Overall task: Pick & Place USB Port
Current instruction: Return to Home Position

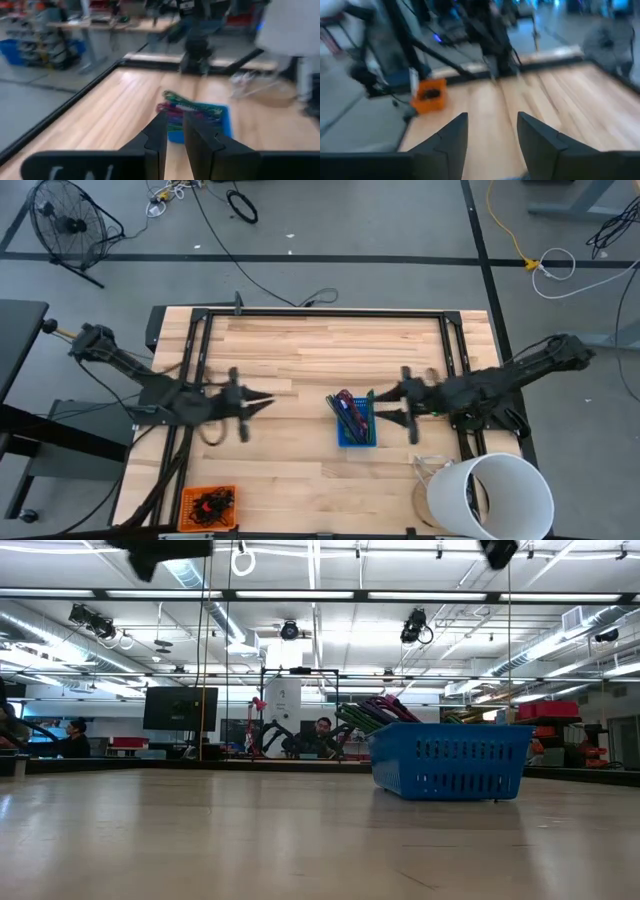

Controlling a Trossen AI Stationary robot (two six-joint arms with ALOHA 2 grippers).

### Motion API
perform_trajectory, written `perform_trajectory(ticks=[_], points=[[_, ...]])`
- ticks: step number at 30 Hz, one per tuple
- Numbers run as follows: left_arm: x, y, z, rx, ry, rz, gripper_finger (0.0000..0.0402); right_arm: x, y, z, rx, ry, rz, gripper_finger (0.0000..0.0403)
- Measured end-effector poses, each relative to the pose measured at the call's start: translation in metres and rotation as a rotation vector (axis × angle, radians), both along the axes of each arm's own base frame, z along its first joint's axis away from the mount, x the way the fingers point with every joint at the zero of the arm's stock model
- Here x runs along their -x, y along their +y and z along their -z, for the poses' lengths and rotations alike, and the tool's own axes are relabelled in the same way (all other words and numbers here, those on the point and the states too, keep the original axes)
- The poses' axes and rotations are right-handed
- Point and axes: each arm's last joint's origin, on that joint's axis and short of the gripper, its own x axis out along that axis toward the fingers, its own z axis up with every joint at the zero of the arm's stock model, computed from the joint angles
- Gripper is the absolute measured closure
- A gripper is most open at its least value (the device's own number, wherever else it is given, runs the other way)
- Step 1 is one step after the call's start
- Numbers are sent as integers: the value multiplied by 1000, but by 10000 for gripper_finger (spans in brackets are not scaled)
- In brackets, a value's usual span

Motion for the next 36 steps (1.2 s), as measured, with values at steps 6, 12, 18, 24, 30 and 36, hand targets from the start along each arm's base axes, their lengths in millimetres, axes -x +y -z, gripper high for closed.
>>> perform_trajectory(ticks=[6,12,18,24,30,36], points=[[59,0,17,15,-181,197,335,52,6,-1,21,-237,-107,234],[86,4,18,-26,-293,287,335,87,6,33,41,-444,-176,234],[92,10,39,-37,-278,256,335,103,0,86,75,-504,-161,234],[93,11,75,0,-247,297,335,106,-3,107,86,-489,-139,234],[95,11,106,53,-191,363,335,106,1,112,169,-479,-257,234],[95,7,108,88,-171,468,335,103,0,121,86,-369,-179,234]])
